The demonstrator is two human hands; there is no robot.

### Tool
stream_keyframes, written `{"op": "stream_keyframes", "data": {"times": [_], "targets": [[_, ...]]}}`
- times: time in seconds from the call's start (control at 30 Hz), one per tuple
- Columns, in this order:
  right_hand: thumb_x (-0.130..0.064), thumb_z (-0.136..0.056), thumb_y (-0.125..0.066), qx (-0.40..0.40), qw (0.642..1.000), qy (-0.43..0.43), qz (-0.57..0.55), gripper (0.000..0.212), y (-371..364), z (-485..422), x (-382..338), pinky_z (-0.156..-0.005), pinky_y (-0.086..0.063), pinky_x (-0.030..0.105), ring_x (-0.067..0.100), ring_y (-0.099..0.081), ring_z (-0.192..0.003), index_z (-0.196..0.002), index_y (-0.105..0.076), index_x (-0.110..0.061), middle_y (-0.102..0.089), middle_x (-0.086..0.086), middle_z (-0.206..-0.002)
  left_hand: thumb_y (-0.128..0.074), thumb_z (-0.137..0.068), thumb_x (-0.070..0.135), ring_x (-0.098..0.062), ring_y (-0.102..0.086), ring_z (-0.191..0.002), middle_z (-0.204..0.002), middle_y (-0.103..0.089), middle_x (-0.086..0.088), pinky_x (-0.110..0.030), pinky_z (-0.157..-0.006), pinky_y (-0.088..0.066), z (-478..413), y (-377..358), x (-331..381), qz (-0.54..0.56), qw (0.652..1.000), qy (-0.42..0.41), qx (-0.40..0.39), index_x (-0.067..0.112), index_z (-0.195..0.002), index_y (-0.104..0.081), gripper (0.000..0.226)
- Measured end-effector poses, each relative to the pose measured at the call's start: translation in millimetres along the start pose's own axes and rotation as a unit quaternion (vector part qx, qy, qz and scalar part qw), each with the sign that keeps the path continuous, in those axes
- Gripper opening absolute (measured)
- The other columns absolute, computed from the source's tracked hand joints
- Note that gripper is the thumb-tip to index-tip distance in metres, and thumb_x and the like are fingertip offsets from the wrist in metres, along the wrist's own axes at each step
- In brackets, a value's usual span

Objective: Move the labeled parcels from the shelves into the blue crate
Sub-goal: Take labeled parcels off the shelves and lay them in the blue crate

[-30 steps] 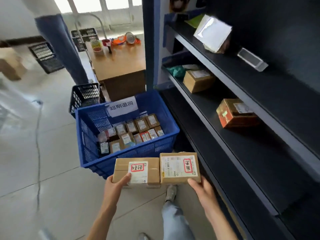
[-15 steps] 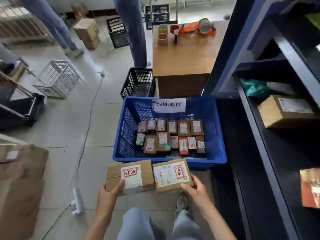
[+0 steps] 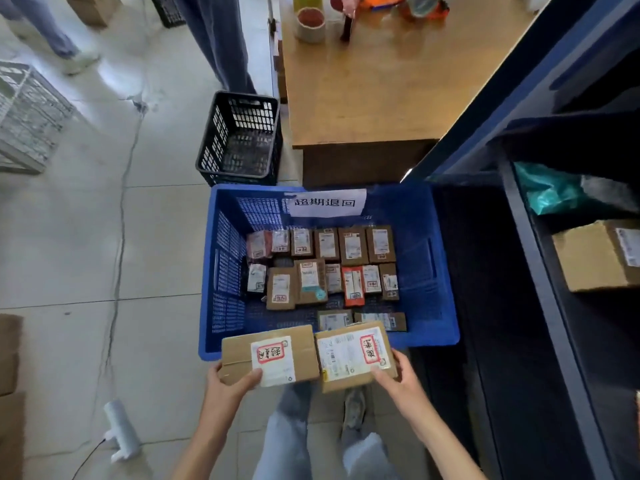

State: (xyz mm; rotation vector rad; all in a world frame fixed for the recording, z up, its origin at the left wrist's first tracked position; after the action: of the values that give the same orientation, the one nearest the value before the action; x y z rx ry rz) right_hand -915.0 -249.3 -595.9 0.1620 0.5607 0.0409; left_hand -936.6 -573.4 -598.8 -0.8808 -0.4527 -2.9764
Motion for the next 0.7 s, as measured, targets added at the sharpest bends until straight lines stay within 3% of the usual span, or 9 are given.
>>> {"op": "stream_keyframes", "data": {"times": [0.17,0.3,0.4,0.47,0.53,0.6,0.67,0.7], "targets": [[-0.037,-0.088,-0.068,0.029,0.998,-0.048,0.012,0.062,-33.0,-108.5,-21.6,-0.09,-0.042,0.034,0.013,-0.053,-0.111,-0.139,-0.035,-0.029,-0.052,-0.004,-0.132,-0.085,-0.072,0.039,-0.022,-0.062,-0.108,-0.123,-0.063,-0.006,-0.039,-0.092,-0.048,-122.8,-12.4,32.5,-0.062,0.997,0.016,-0.035,0.021,-0.135,-0.038,0.081],[-0.032,-0.088,-0.069,0.01,0.994,-0.098,0.045,0.061,-62.3,-225.1,-5.8,-0.084,-0.043,0.031,0.017,-0.055,-0.106,-0.139,-0.038,-0.022,-0.058,-0.002,-0.118,-0.077,-0.053,0.066,-0.021,-0.063,-0.104,-0.114,-0.067,0.001,-0.046,-0.093,-0.053,-240.5,-22.7,9.8,-0.174,0.984,0.023,-0.016,0.025,-0.124,-0.051,0.086],[-0.026,-0.091,-0.067,-0.039,0.99,-0.126,0.057,0.06,-86.9,-301.4,15.6,-0.089,-0.036,0.03,0.016,-0.051,-0.104,-0.141,-0.036,-0.018,-0.055,-0.003,-0.114,-0.08,-0.066,0.055,-0.014,-0.067,-0.093,-0.106,-0.068,0.007,-0.038,-0.079,-0.055,-306.9,-34.5,-8.1,-0.213,0.977,0.024,-0.023,0.024,-0.116,-0.054,0.064],[-0.025,-0.092,-0.065,-0.079,0.983,-0.152,0.064,0.067,-102.9,-342.9,28.6,-0.095,-0.033,0.029,0.019,-0.048,-0.116,-0.147,-0.028,-0.018,-0.052,0.0,-0.126,-0.081,-0.076,0.042,-0.014,-0.066,-0.088,-0.101,-0.067,0.007,-0.033,-0.07,-0.051,-349.9,-39.6,-25.2,-0.237,0.97,0.044,-0.033,0.021,-0.113,-0.052,0.052],[-0.025,-0.092,-0.066,-0.109,0.974,-0.183,0.079,0.074,-115.3,-379.0,46.7,-0.102,-0.031,0.031,0.02,-0.042,-0.13,-0.151,-0.022,-0.018,-0.044,0.003,-0.143,-0.082,-0.074,0.043,-0.018,-0.069,-0.087,-0.1,-0.07,0.004,-0.04,-0.076,-0.055,-392.2,-43.0,-50.7,-0.27,0.959,0.063,-0.05,0.02,-0.113,-0.053,0.055],[-0.022,-0.091,-0.067,-0.123,0.967,-0.201,0.098,0.071,-125.0,-409.9,67.7,-0.1,-0.032,0.029,0.016,-0.045,-0.121,-0.149,-0.027,-0.017,-0.047,0.003,-0.145,-0.084,-0.073,0.036,-0.021,-0.072,-0.09,-0.104,-0.074,-0.002,-0.048,-0.085,-0.057,-432.4,-47.7,-81.2,-0.282,0.953,0.083,-0.074,0.015,-0.119,-0.059,0.057],[-0.017,-0.09,-0.068,-0.126,0.963,-0.214,0.109,0.067,-132.7,-439.1,86.0,-0.096,-0.033,0.026,0.012,-0.046,-0.112,-0.146,-0.031,-0.014,-0.051,0.003,-0.14,-0.081,-0.079,0.016,-0.026,-0.071,-0.093,-0.106,-0.074,-0.011,-0.045,-0.089,-0.056,-458.2,-59.7,-95.7,-0.292,0.948,0.107,-0.071,0.009,-0.117,-0.065,0.043],[-0.016,-0.09,-0.068,-0.126,0.96,-0.222,0.117,0.065,-136.2,-452.5,92.7,-0.097,-0.034,0.026,0.013,-0.046,-0.111,-0.144,-0.032,-0.013,-0.052,0.003,-0.14,-0.08,-0.08,0.015,-0.024,-0.07,-0.09,-0.101,-0.075,-0.009,-0.038,-0.083,-0.055,-469.5,-64.8,-102.3,-0.308,0.942,0.116,-0.063,0.012,-0.112,-0.067,0.035]]}}
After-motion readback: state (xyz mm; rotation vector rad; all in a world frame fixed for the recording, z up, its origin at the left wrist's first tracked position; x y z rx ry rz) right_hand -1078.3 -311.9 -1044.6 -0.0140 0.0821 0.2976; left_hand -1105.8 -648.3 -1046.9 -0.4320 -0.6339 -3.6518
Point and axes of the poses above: each hand's wrist, its own z-axis away from the middle knuckle, its own y-axis out of the back of the hand, x = y × z, the point moved 2 cm from there along -z, towards the middle knuckle
